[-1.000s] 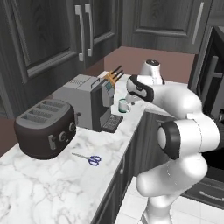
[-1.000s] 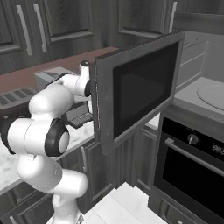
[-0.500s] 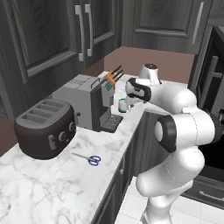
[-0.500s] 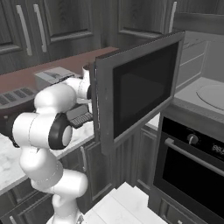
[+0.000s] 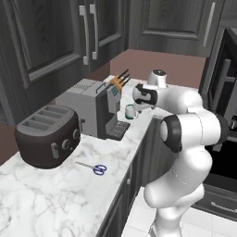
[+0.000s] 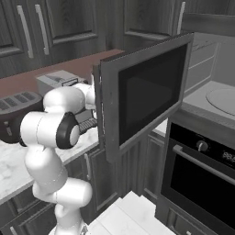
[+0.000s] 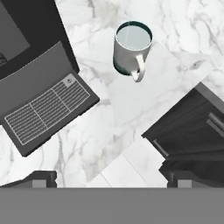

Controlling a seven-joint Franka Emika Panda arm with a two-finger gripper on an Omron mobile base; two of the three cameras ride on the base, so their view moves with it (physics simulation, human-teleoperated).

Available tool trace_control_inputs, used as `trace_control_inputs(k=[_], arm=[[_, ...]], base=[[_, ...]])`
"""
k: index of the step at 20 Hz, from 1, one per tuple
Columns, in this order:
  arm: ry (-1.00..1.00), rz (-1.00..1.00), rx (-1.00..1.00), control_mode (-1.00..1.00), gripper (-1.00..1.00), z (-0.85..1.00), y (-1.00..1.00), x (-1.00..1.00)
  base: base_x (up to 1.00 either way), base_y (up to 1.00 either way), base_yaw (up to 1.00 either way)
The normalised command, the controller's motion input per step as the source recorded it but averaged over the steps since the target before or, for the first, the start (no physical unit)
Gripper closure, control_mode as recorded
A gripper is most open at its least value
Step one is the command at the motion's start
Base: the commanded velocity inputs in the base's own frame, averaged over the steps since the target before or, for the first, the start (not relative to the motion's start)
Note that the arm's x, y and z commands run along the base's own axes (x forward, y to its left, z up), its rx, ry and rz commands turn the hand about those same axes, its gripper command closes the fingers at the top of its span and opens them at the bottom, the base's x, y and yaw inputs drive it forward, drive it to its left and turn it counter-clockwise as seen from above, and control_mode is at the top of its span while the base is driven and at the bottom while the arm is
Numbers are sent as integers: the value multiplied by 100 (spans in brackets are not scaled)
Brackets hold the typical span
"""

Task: Pick the mug from the counter and place it inside the microwave. Then close the microwave.

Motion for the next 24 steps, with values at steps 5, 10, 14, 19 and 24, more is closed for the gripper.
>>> trace_control_inputs(k=[5,10,14,19,24], arm=[[0,3,0,-100,-100,0,-8,39],[0,3,0,-100,-100,-14,0,31],[0,2,0,-100,-100,-28,0,33],[0,1,0,-100,-100,-29,0,32],[0,1,0,-100,-100,-6,1,23]], base=[[0,0,0],[0,0,0],[0,0,0],[0,0,0],[0,0,0]])
